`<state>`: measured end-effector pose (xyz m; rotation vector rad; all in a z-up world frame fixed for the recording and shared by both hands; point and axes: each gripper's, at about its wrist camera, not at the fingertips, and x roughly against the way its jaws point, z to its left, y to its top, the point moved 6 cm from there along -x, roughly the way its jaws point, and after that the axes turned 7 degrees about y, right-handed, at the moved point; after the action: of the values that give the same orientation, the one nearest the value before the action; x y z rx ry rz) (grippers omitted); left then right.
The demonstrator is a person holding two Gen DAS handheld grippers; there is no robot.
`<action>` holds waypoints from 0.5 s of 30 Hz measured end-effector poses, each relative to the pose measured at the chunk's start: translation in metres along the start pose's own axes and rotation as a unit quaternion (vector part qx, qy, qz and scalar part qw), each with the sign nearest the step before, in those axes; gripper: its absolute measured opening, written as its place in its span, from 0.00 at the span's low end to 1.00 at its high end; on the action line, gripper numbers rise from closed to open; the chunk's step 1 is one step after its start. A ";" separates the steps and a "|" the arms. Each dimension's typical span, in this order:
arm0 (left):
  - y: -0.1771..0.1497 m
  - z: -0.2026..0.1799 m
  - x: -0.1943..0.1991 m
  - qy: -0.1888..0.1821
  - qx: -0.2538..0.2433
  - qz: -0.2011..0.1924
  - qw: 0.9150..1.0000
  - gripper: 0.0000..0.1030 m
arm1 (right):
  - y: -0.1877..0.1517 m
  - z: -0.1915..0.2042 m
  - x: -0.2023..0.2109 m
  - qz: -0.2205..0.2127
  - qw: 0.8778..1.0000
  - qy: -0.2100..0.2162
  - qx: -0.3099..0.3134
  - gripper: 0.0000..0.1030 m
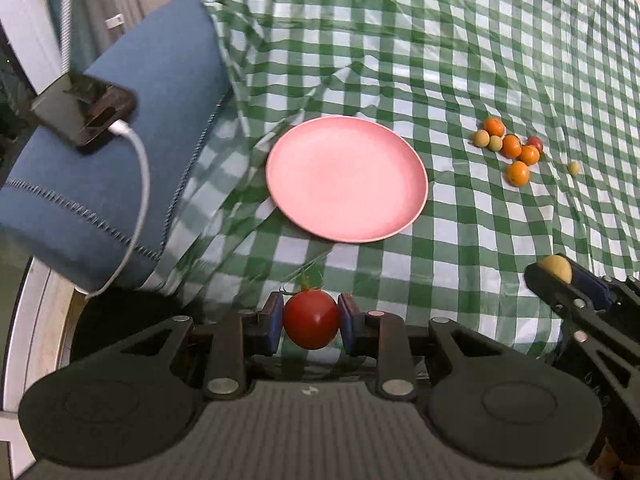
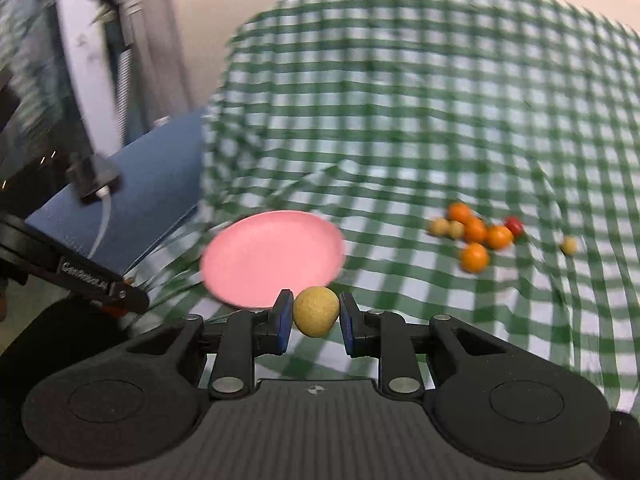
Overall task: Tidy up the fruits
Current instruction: 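Carry both fruits over the pink plate and open both tools to release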
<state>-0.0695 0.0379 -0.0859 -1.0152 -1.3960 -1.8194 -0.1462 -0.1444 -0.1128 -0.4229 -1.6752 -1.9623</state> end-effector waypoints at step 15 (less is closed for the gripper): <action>-0.006 0.017 -0.002 -0.031 0.023 -0.019 0.999 0.31 | -0.002 0.015 0.001 0.029 0.999 -0.033 0.031 0.25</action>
<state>-0.0704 0.0563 -0.0878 -1.0368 -1.4973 -1.7873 -0.1494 -0.1299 -0.1108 -0.5116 -1.7411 -1.8682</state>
